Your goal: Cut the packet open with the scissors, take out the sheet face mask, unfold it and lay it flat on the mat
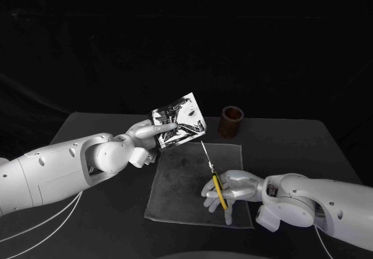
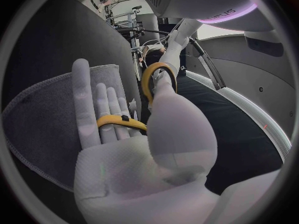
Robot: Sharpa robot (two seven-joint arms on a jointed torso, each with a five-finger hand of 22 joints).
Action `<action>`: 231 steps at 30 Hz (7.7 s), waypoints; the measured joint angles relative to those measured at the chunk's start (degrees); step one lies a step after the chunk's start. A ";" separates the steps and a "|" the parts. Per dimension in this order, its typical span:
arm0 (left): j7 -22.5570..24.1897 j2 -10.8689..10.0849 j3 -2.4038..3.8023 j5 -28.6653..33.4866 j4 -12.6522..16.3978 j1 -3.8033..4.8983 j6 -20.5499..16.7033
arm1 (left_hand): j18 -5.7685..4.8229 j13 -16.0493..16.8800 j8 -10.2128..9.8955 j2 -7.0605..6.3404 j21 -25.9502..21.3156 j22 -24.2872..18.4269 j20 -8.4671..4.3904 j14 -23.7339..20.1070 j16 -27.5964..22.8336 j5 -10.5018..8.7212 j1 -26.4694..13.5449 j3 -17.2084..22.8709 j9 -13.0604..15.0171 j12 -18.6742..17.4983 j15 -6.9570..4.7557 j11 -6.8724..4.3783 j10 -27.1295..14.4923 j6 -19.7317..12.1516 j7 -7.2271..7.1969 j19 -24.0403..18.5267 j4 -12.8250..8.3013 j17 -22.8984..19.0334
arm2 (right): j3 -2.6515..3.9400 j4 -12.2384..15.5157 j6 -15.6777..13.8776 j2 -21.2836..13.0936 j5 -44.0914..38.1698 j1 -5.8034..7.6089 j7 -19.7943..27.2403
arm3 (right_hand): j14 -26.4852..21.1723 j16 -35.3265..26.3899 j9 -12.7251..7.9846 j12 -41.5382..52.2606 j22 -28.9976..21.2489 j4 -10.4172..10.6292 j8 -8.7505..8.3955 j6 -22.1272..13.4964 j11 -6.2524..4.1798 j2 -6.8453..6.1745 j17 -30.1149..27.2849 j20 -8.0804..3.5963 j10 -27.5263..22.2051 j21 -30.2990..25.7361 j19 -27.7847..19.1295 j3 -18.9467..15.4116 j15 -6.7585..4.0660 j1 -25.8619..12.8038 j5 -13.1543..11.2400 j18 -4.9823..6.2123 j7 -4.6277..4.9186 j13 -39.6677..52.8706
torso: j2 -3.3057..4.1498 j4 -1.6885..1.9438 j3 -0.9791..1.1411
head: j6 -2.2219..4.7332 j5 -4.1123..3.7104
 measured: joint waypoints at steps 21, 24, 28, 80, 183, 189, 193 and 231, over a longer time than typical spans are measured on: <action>-0.05 -0.33 -0.01 -0.15 0.14 0.03 -0.14 | -0.03 0.00 -0.01 0.09 0.00 -0.01 0.00 0.01 0.00 -0.19 0.10 0.00 0.00 0.00 0.01 -0.13 0.13 -0.01 -0.01 0.00 0.00 0.05 | 0.02 -0.97 -7.06 -0.06 12.91 0.02 5.84 | 18.99 10.41 4.62 11.55 31.26 -16.74 3.46 22.55 -8.49 -8.53 18.91 -6.98 22.04 32.57 3.87 44.11 -9.54 -8.42 1.32 -6.24 -7.25 17.27 | 0.01 -0.01 -0.02 | 0.03 -0.44; -0.05 -0.37 -0.01 -0.16 0.14 0.03 -0.18 | -0.04 0.00 -0.01 0.09 0.00 0.00 0.00 0.01 0.00 -0.09 0.10 -0.01 0.00 0.00 0.01 -0.13 0.13 -0.02 -0.02 0.00 0.00 0.05 | 0.02 -1.01 -7.68 -0.08 13.79 0.02 5.97 | 19.15 13.23 4.62 22.99 39.02 -16.46 5.13 21.47 -9.32 -7.58 23.86 -8.35 22.24 39.09 4.03 41.41 -10.36 -9.84 1.08 -6.23 -8.49 29.24 | 0.00 -0.01 -0.02 | 0.15 -0.48; -0.02 -0.45 -0.01 -0.16 0.21 0.03 -0.22 | -0.05 0.00 -0.10 0.18 0.00 0.00 0.00 0.09 0.00 0.00 0.01 0.16 0.00 0.00 0.09 -0.13 0.13 -0.02 -0.02 0.00 -0.16 0.04 | 0.02 -1.29 -7.71 -0.10 14.62 0.02 5.60 | 19.17 14.92 7.72 31.88 43.29 -14.35 12.24 20.73 -9.99 -8.68 27.64 -8.93 22.22 42.62 4.05 37.17 -10.78 -13.80 1.12 -6.24 -9.30 38.91 | -0.01 -0.01 -0.02 | 0.27 -0.48; 0.03 -0.73 0.00 -0.16 0.31 0.04 -0.88 | 0.24 0.00 0.00 0.06 0.21 -0.01 0.00 0.11 0.00 0.06 -0.53 0.39 0.00 0.00 0.11 -0.09 0.09 0.01 0.02 0.00 -0.70 0.19 | 0.00 -1.33 10.09 0.46 11.64 -0.33 0.88 | -16.09 -7.24 3.26 -8.37 8.13 4.45 -17.13 -10.43 3.76 -7.55 9.58 4.48 -12.95 10.20 -14.05 -7.01 4.07 -4.21 -0.33 0.15 -0.03 3.15 | 0.02 0.02 -0.05 | 0.05 -0.14; -0.13 -1.46 0.00 -0.17 -0.72 0.09 -1.23 | 0.42 0.00 -0.01 0.08 0.20 0.01 0.00 0.51 -0.21 0.06 -0.96 0.72 0.02 0.00 0.11 0.11 0.30 0.12 0.12 0.00 -1.03 0.36 | 0.03 -5.42 36.37 1.55 24.18 -0.30 -6.75 | 18.64 16.86 -4.56 -8.70 54.75 4.77 -23.22 6.43 -6.16 -15.06 34.37 -5.71 7.98 53.00 5.96 -12.84 -9.36 -14.35 2.57 -5.52 -5.30 13.13 | 0.00 0.00 -0.02 | 0.07 -0.79; -0.13 -1.65 0.00 -0.17 -0.18 0.09 -1.24 | 0.39 0.00 -0.02 0.10 0.20 0.01 0.00 0.51 -0.21 0.06 -0.93 0.71 0.02 0.00 0.11 0.11 0.29 0.11 0.11 0.00 -1.02 0.36 | 0.03 -5.83 36.61 1.56 23.99 -0.30 -7.22 | 18.45 16.85 -0.14 -8.70 54.32 4.76 -20.97 6.42 -6.74 -15.06 34.25 -5.64 8.63 52.69 5.63 -12.84 -9.16 -14.35 2.91 -5.28 -5.30 13.27 | -0.02 -0.01 -0.02 | 0.17 -0.69; -0.13 -1.88 0.00 -0.17 0.13 0.09 -1.27 | 0.25 0.00 -0.07 0.11 0.20 0.01 0.00 0.51 -0.21 0.06 -0.93 0.71 0.03 0.00 0.11 0.16 0.25 0.11 0.11 0.00 -1.03 0.41 | 0.05 -5.99 36.13 1.42 23.32 -0.30 -7.19 | 18.45 16.85 0.38 -8.70 54.11 4.76 -20.78 6.42 -6.74 -15.06 34.19 -5.74 8.63 52.59 5.52 -12.84 -9.16 -14.35 2.91 -5.25 -5.30 13.27 | -0.02 -0.01 -0.02 | 0.18 -0.69; -0.98 -2.26 -0.02 -0.20 3.42 0.09 -6.32 | -0.01 0.05 -0.01 0.37 0.46 0.09 0.00 0.84 -0.21 -0.03 -1.43 1.10 0.03 0.00 -0.02 0.00 0.41 0.20 0.20 0.00 -1.41 0.55 | 0.82 -8.54 10.41 4.65 -4.14 1.44 1.75 | 17.88 16.18 7.57 -8.70 52.05 4.37 -13.23 5.28 -7.23 -6.22 33.28 -5.51 9.37 51.42 4.71 -5.94 -8.90 -10.03 0.01 -5.20 -4.90 13.37 | 0.02 0.02 -0.09 | 0.09 -0.59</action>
